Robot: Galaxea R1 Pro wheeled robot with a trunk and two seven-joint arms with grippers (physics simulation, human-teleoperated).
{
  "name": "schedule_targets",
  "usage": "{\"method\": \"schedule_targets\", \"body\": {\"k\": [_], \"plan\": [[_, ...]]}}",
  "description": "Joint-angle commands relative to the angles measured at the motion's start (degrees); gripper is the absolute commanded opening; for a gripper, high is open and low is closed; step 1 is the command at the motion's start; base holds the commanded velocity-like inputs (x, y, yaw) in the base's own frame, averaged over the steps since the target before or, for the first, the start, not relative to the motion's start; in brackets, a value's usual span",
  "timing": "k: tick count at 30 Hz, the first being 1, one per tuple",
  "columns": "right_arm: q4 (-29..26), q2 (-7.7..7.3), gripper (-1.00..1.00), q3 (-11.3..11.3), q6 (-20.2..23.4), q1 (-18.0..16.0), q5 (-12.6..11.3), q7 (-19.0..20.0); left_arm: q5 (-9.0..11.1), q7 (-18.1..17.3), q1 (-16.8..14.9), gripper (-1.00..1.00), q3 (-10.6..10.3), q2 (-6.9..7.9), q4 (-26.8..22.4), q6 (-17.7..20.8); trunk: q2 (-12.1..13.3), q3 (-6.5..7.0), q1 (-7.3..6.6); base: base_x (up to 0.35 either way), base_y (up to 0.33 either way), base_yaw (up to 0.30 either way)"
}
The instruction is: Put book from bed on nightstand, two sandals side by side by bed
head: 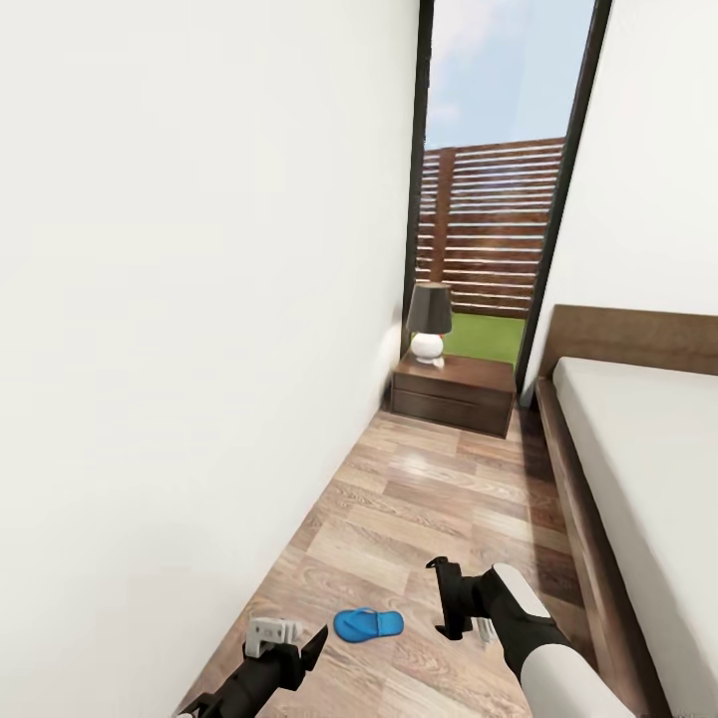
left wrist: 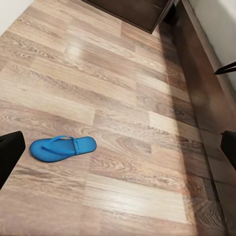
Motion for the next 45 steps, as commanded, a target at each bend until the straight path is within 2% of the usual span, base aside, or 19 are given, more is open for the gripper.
{"method": "schedule_targets", "body": {"k": [1, 31, 35, 37, 45], "plan": [[-0.11, 0.07, 1.0, -0.39, 0.21, -0.03, -0.13, -0.38, 0.62, -0.16, -0.02, 1.0, 0.06, -0.01, -0.06, 0.55, -0.44, -0.25, 0.22, 0.0, 0.0, 0.0], [-0.11, 0.25, 1.0, -0.17, -0.14, -0.04, 0.04, -1.12, 0.58, -0.13, -0.02, 1.0, 0.01, -0.01, -0.06, 0.44, -12.48, -5.63, 6.81, 0.0, 0.0, 0.0], [-0.11, 0.24, 1.0, 0.18, -0.34, -0.04, 0.28, -3.62, 0.58, -0.13, -0.02, 1.0, 0.01, -0.01, -0.06, 0.41, -14.08, -6.35, 7.69, 0.0, 0.0, 0.0], [-0.11, 0.24, 1.0, 0.35, -0.44, -0.04, 0.37, -7.88, 0.58, -0.13, -0.02, 1.0, 0.01, -0.02, -0.06, 0.38, -14.88, -6.71, 8.13, 0.0, 0.0, 0.0], [-0.11, 0.24, 1.0, 0.4, -0.53, -0.04, 0.39, -9.32, 0.58, -0.13, -0.02, 1.0, 0.01, -0.01, -0.06, 0.38, -18.09, -8.15, 9.88, 0.0, 0.0, 0.0]]}}
